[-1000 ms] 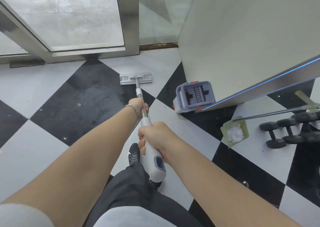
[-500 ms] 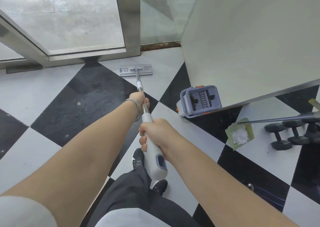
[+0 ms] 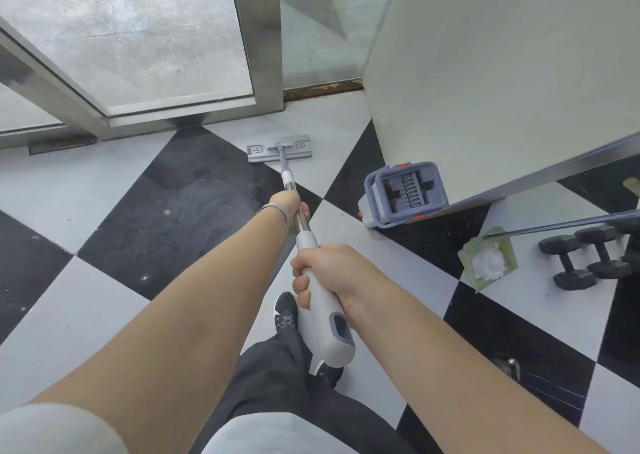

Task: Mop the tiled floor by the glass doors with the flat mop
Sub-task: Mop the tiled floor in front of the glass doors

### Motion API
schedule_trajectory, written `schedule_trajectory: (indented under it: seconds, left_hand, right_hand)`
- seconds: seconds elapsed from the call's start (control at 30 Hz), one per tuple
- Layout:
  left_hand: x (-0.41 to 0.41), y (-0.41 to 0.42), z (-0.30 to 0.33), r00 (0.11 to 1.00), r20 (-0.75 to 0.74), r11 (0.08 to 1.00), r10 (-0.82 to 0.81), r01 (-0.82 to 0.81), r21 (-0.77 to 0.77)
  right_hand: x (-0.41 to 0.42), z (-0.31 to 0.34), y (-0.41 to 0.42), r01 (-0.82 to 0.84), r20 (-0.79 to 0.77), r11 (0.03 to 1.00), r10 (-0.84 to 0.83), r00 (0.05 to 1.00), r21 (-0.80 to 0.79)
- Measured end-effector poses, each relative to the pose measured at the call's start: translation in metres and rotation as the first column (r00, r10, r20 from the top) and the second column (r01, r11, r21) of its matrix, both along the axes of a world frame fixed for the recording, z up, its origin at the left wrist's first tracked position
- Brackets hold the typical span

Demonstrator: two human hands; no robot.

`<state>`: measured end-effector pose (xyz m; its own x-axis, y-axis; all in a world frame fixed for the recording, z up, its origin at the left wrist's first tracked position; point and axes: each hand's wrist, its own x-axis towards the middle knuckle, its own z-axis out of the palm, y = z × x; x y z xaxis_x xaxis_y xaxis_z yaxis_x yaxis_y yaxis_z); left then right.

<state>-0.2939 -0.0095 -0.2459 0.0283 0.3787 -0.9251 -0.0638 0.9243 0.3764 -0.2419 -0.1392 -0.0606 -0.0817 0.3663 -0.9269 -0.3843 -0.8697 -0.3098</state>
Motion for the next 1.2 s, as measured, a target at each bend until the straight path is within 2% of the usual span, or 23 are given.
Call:
schedule_trajectory:
  seconds: [0.57,0.7,0.87,1.2]
  left_hand:
    - [0.006,-0.177,0.012,1.000,-0.004,1.000,-0.005,0.005,-0.011]
    - [0.005,-0.204,0.014,0.999,-0.004,0.999,-0.034,0.034,-0.002]
    - [0.001,-0.226,0.020,0.995,0.094,0.999,0.018,-0.013,-0.053]
    - [-0.023,-0.286,0.023,0.996,0.080,0.999,-0.035,0.037,-0.026]
  right_hand:
    - [0.012,0.024,-0.168,-0.033,-0.046,0.999,0.031,0.998,-0.043]
    - [0.012,0.031,-0.194,0.011,-0.081,0.998,-0.016,0.997,-0.055]
    - [0.011,0.042,-0.213,0.034,-0.125,0.997,-0.042,0.991,-0.066]
    - [-0.017,0.048,-0.271,0.054,-0.116,0.996,-0.063,0.991,-0.075]
